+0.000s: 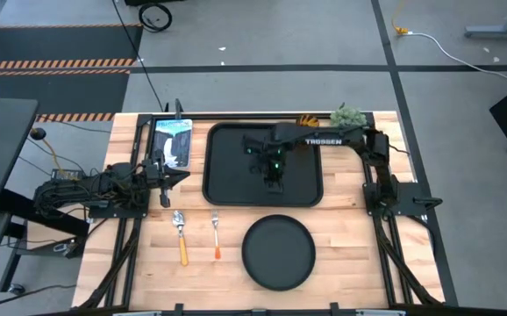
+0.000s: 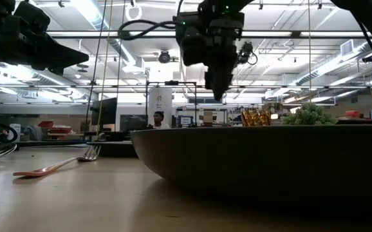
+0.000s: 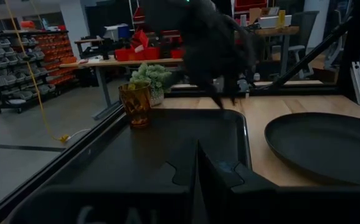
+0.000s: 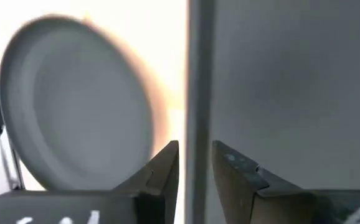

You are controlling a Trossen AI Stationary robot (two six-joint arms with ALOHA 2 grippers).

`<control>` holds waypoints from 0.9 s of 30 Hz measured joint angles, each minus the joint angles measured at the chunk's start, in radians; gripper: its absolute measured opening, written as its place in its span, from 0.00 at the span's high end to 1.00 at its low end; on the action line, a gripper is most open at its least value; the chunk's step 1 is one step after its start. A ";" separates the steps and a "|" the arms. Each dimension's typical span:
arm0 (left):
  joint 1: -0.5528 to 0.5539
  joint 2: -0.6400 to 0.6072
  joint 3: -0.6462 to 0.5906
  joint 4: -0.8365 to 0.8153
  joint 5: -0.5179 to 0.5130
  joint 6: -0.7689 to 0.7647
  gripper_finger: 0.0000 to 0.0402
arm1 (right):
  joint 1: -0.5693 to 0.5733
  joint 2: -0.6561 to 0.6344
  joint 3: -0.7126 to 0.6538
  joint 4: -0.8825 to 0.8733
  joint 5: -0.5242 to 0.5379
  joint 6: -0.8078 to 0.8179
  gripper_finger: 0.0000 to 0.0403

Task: Pick and place plate/cup/fork/spoon on tray
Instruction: Put the black plate on the black tray to the bottom of the brown transparent glass cup

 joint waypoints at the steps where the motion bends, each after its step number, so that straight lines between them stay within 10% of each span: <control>1: 0.000 0.000 0.000 0.000 0.000 0.000 0.94 | 0.014 0.000 -0.022 0.005 -0.002 0.000 0.75; 15: 0.000 0.000 0.000 0.000 0.000 0.000 0.94 | 0.170 0.000 -0.212 0.183 -0.043 0.059 0.75; 27: 0.000 0.000 0.000 0.000 0.000 0.000 0.94 | 0.227 0.001 -0.235 0.257 0.141 0.091 0.71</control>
